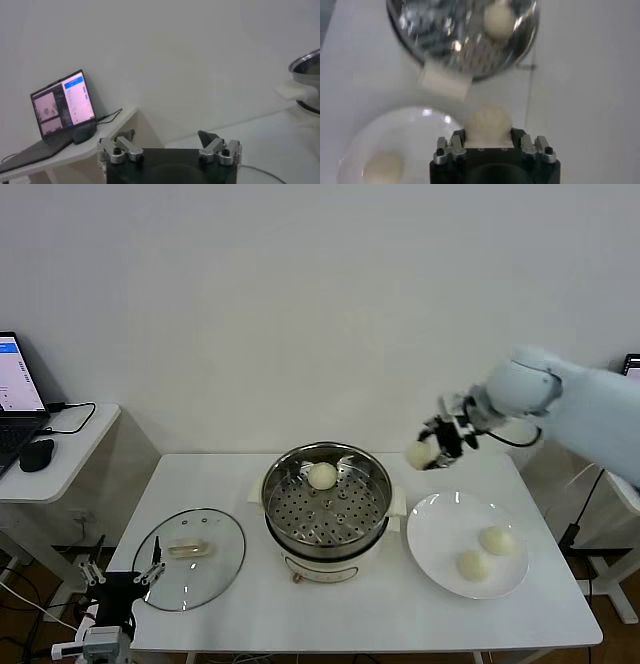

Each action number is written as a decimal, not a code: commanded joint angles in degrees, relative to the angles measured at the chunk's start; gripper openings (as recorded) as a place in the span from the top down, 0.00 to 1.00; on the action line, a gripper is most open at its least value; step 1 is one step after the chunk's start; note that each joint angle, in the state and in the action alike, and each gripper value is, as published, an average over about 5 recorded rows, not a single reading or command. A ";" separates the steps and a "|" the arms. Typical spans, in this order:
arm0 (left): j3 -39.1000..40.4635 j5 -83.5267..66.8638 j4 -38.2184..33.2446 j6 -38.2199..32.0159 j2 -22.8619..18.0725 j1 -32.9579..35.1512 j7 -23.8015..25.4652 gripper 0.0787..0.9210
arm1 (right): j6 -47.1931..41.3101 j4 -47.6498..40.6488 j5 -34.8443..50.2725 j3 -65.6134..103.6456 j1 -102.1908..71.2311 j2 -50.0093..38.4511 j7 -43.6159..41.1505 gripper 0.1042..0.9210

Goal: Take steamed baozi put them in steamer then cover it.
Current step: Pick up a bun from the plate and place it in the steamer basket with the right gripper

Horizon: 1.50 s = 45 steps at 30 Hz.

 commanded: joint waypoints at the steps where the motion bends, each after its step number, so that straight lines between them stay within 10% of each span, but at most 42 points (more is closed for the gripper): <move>1: -0.53 -0.42 -0.22 0.10 0.17 0.02 0.05 0.12 | -10.08 0.45 13.22 -3.58 0.33 14.66 6.90 0.43; 34: -1.16 -0.28 1.28 -0.24 -0.86 -0.71 -0.11 0.12 | -13.46 -16.38 9.77 -2.17 -14.21 31.10 14.28 0.41; 45: -1.07 -0.22 0.98 -0.18 -0.63 -0.75 -0.10 0.12 | -11.83 -10.18 8.22 -0.66 -5.13 21.18 3.21 0.13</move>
